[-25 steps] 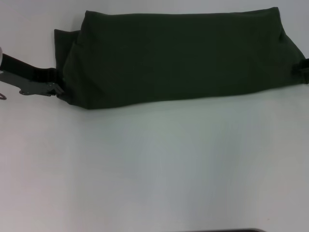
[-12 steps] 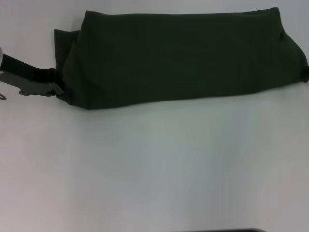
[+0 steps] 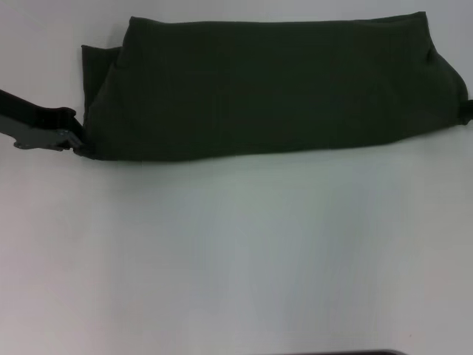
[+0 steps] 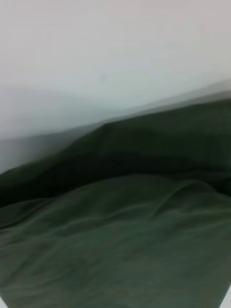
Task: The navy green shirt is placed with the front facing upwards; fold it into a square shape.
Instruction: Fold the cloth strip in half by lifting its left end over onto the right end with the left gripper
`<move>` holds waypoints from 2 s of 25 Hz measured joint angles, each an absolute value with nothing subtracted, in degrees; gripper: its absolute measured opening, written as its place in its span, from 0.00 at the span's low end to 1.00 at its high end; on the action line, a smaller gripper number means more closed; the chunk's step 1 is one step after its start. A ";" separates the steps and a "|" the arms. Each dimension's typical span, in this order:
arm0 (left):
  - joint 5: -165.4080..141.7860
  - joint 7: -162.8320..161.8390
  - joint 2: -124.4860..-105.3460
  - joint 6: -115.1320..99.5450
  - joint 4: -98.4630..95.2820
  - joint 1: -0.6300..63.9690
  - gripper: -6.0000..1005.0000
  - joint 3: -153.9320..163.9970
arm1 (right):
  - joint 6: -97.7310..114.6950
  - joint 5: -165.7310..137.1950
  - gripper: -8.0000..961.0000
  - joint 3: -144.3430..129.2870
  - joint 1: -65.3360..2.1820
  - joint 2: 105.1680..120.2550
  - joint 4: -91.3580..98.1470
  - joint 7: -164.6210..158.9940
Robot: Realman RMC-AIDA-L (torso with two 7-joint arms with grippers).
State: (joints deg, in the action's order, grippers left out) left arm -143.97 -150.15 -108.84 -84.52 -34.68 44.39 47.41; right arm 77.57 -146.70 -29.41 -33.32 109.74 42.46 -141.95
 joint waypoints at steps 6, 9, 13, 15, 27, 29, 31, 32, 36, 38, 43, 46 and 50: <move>-144.16 -151.30 -108.18 -86.08 -37.41 42.16 0.02 47.53 | 79.49 -146.64 0.02 -29.77 -34.37 109.79 42.46 -142.05; -144.56 -151.38 -107.76 -86.72 -37.78 41.51 0.02 47.37 | 80.75 -146.60 0.02 -30.58 -35.09 110.03 42.46 -142.06; -145.25 -151.80 -107.13 -87.86 -38.91 39.82 0.03 47.28 | 82.35 -146.42 0.03 -31.87 -35.53 110.42 42.45 -142.07; -145.33 -152.16 -106.61 -87.97 -39.37 38.87 0.03 47.09 | 82.92 -146.37 0.03 -32.08 -35.81 110.57 42.22 -142.11; -147.70 -152.21 -105.05 -89.60 -39.58 37.57 0.05 45.68 | 86.85 -146.55 0.04 -33.66 -36.39 111.82 41.73 -142.14; -148.76 -152.11 -105.09 -90.46 -39.56 37.49 0.05 45.67 | 88.83 -146.66 0.05 -34.03 -36.11 111.51 41.74 -142.41; -149.49 -152.02 -105.10 -91.98 -39.64 37.45 0.05 45.64 | 91.48 -146.75 0.05 -34.36 -35.65 111.03 42.06 -143.01; -149.77 -151.92 -105.10 -92.82 -39.68 37.45 0.05 45.69 | 92.74 -146.97 0.06 -34.48 -35.47 110.82 42.18 -143.30; -151.69 -151.49 -105.12 -96.60 -40.67 37.62 0.06 45.85 | 97.46 -150.18 0.06 -34.70 -35.17 110.40 42.30 -144.49; -153.04 -151.52 -105.39 -98.21 -41.43 37.73 0.06 45.92 | 99.13 -152.48 0.07 -34.75 -35.27 110.43 42.30 -144.79; -156.26 -151.84 -106.12 -101.16 -42.79 37.89 0.07 46.03 | 101.01 -156.16 0.08 -34.80 -35.68 110.62 42.38 -145.03; -156.96 -151.82 -106.53 -101.84 -43.36 37.63 0.08 45.92 | 100.91 -156.28 0.09 -34.73 -35.68 110.46 42.42 -145.03; -157.27 -151.80 -106.89 -101.90 -43.53 37.54 0.08 45.99 | 101.04 -156.15 0.10 -34.69 -35.77 110.38 42.45 -144.99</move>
